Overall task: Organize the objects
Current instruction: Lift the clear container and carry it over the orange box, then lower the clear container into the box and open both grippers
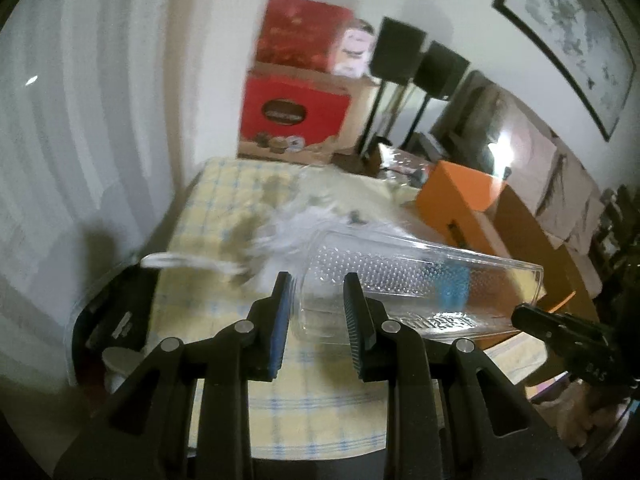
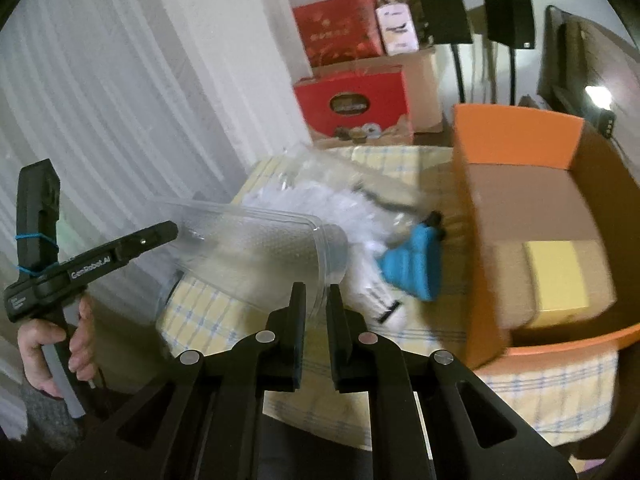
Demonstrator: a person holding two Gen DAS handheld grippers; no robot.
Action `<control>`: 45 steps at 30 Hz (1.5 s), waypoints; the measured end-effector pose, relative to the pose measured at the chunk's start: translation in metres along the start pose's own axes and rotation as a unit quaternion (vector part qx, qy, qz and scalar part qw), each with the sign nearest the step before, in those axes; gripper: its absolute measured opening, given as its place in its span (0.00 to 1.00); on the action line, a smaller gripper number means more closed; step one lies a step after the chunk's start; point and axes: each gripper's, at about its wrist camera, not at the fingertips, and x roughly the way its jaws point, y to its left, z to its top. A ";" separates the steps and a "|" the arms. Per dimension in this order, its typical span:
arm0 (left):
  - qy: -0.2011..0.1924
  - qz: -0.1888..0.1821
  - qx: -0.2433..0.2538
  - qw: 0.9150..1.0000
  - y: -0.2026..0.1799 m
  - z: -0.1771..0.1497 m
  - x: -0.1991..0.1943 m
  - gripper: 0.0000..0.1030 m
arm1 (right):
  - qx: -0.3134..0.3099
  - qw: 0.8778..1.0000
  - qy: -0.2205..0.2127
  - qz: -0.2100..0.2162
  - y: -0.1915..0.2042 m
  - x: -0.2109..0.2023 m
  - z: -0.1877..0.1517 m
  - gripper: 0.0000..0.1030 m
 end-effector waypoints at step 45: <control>0.176 -0.069 0.214 0.958 -0.266 0.016 0.168 0.33 | 0.175 0.970 0.061 -0.160 -0.295 -0.027 0.045 0.10</control>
